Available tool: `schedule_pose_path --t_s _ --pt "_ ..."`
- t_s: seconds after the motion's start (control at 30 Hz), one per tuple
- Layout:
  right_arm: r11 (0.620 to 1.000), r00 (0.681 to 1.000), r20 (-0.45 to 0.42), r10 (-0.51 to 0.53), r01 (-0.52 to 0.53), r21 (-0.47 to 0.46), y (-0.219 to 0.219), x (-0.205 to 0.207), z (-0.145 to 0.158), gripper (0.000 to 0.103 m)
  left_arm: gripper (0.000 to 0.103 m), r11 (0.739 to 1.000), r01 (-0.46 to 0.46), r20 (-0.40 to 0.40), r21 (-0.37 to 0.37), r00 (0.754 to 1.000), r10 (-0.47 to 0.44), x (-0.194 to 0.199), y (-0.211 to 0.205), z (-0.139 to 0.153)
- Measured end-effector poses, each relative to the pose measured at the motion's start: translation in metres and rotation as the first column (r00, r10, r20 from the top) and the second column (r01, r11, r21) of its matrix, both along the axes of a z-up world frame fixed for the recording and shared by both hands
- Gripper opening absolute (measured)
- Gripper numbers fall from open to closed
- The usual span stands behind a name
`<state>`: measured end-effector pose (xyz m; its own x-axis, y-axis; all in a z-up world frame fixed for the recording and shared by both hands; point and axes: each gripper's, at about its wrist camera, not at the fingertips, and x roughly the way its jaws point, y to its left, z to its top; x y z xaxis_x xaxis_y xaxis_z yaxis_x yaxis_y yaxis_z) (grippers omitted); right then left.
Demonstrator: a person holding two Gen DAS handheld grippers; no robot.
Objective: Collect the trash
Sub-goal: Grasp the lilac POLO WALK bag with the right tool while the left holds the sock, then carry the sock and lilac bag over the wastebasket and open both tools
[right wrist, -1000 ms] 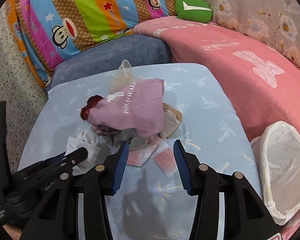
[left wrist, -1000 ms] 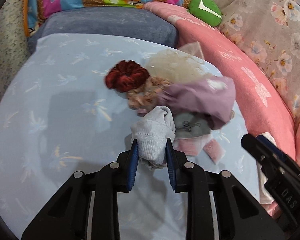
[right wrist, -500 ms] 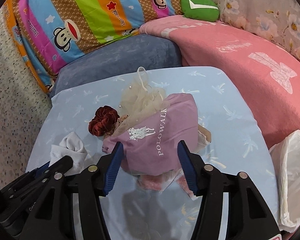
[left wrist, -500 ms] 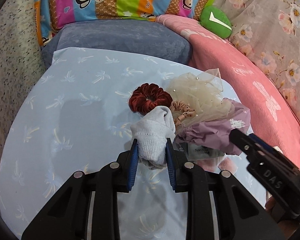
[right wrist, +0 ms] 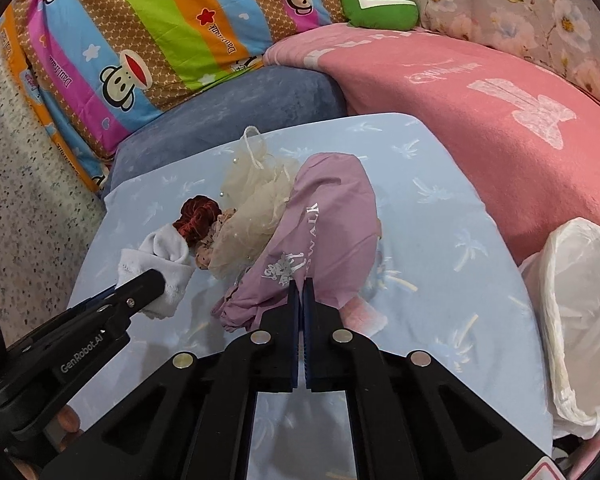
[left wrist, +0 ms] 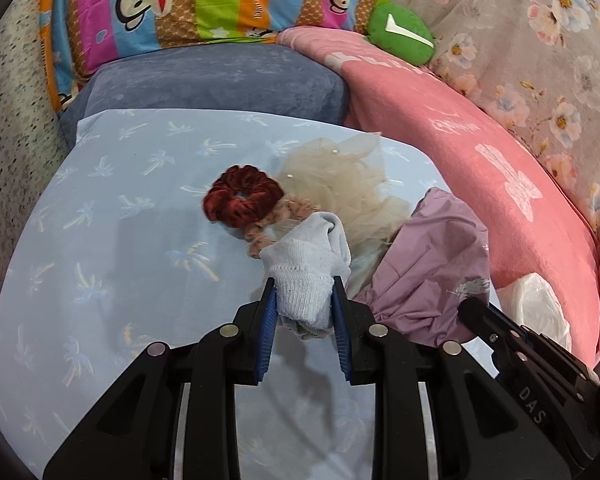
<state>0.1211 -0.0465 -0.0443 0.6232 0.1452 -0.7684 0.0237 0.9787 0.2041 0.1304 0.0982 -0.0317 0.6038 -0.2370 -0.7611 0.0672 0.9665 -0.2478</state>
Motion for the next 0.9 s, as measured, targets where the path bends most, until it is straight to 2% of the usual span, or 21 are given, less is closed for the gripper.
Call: schedule_pose_path --t_s 0.23,0.43,0.7,0.9 --pt "0.998 0.995 0.071 -0.064 0.063 0.013 -0.039 -0.033 0.033 0.001 0.026 0.996 0.087 0.039 0.016 0.995 -0.087 -0.015 -0.046 0.017" --pt "0.990 0.983 0.124 -0.138 0.136 0.024 -0.081 -0.057 0.057 0.001 0.026 0.985 0.168 0.079 0.034 0.982 -0.171 -0.026 -0.086 0.031" --pt "0.971 0.958 0.153 -0.241 0.239 0.031 -0.135 -0.084 0.065 0.001 0.026 0.959 0.277 0.099 0.063 0.954 -0.282 -0.040 -0.135 0.038" --pt "0.947 0.934 0.155 -0.321 0.319 0.043 -0.177 -0.106 0.063 0.001 0.026 0.929 0.360 0.099 0.089 0.924 -0.368 -0.049 -0.176 0.039"
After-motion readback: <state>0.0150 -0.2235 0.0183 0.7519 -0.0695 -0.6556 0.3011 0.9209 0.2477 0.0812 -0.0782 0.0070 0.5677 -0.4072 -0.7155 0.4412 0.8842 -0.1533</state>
